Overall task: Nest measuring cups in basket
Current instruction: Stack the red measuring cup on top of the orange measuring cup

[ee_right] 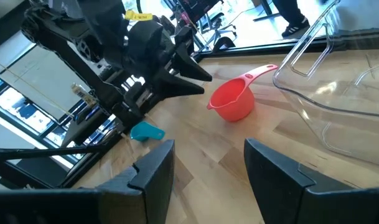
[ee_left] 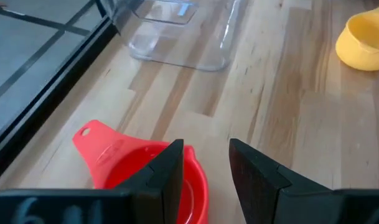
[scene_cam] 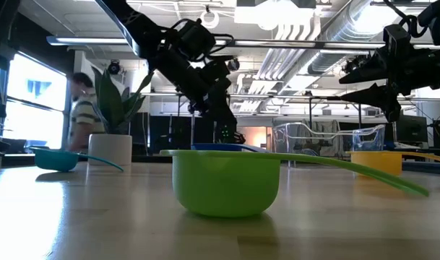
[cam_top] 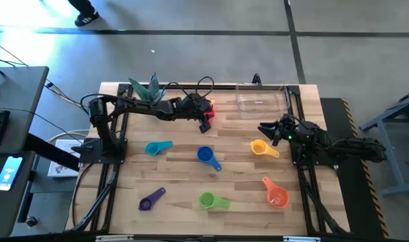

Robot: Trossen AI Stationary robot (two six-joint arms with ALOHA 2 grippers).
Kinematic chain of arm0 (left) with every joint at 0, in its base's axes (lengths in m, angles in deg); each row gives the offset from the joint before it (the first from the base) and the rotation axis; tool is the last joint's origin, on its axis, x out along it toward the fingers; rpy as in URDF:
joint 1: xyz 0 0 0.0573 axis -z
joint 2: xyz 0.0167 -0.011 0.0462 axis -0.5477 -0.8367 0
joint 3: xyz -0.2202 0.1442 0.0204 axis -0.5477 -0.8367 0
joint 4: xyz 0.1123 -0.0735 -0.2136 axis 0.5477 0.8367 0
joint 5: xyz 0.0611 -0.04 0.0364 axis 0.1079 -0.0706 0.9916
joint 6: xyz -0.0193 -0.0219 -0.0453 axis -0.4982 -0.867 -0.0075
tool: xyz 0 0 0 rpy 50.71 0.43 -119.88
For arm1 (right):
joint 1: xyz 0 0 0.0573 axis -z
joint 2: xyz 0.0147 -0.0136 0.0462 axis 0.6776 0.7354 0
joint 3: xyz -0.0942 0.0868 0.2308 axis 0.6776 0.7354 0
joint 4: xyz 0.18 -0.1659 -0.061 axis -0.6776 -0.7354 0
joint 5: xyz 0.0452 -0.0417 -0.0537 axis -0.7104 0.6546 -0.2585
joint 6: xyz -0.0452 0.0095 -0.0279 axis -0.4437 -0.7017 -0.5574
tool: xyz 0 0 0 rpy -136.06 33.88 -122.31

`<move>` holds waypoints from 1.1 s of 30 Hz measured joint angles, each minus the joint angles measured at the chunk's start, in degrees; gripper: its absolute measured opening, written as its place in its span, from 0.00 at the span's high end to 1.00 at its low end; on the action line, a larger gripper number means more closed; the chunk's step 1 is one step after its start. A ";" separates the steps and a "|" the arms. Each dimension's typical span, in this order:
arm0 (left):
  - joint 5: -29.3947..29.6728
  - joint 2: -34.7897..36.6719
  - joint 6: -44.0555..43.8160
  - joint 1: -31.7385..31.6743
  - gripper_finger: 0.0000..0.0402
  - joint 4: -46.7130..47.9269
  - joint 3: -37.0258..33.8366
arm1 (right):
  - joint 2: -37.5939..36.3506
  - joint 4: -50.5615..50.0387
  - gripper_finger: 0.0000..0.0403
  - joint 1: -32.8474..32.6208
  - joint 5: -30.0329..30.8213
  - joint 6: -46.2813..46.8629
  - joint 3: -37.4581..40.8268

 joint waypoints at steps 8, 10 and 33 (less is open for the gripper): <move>0.14 -1.60 0.00 1.72 0.71 1.37 0.00 | 0.00 -0.04 0.54 0.00 -0.02 0.00 0.00; 0.65 -2.08 0.22 2.16 0.71 1.00 0.02 | 0.00 -0.04 0.54 -0.01 -0.02 0.00 0.00; 2.71 -3.68 -0.96 0.42 0.71 2.09 -0.02 | 0.00 -0.17 0.54 -0.01 -0.02 0.00 -0.01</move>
